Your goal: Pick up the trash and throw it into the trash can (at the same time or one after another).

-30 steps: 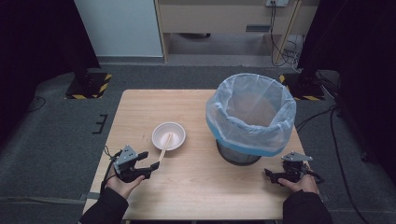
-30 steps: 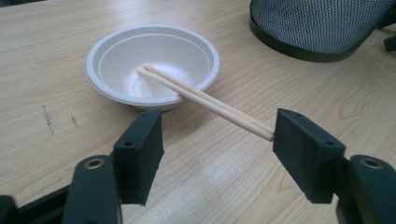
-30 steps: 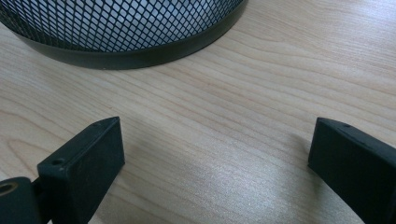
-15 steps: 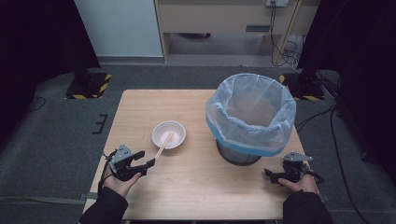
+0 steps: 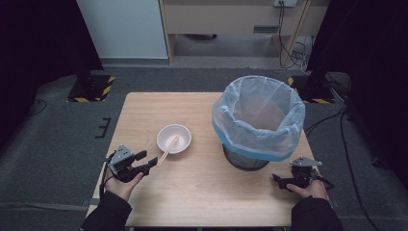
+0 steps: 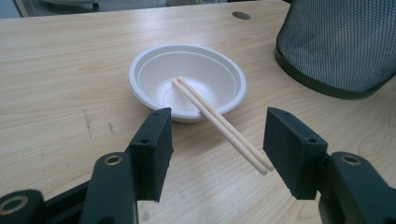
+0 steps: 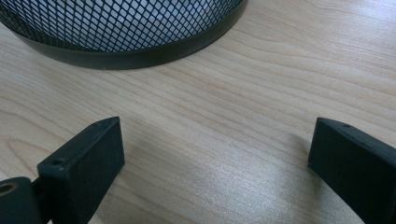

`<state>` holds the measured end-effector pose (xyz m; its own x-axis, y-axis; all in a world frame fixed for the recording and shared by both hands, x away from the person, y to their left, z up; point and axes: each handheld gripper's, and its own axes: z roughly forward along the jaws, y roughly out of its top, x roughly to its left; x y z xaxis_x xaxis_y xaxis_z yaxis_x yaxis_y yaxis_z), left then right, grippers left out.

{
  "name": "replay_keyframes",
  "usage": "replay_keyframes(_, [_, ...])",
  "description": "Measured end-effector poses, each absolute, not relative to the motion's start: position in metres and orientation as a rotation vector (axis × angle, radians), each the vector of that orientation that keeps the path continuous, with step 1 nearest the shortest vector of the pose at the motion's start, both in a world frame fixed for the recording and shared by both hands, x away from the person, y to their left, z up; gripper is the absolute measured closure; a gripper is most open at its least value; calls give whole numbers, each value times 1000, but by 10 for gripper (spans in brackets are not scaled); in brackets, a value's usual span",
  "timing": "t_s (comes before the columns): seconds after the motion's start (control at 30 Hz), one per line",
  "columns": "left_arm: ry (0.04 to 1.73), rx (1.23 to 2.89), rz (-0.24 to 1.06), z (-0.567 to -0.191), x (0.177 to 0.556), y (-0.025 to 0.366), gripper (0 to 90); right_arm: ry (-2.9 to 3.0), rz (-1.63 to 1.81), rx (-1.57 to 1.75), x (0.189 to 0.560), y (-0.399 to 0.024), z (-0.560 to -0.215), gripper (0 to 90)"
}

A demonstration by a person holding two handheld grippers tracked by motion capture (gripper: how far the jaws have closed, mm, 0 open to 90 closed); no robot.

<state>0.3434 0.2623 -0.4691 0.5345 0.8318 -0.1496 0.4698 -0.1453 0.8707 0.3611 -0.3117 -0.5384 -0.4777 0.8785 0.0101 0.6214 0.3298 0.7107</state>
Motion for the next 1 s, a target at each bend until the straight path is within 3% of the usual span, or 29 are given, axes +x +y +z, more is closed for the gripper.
replay_keyframes(0.3, [1103,1841,433,-478,364,248,405,2223,936,1325,361,-312,-539,37])
replay_keyframes(1.0, [1121,1918,431,-481,374,246,533,2227,937,1324,361,-312,-538,37])
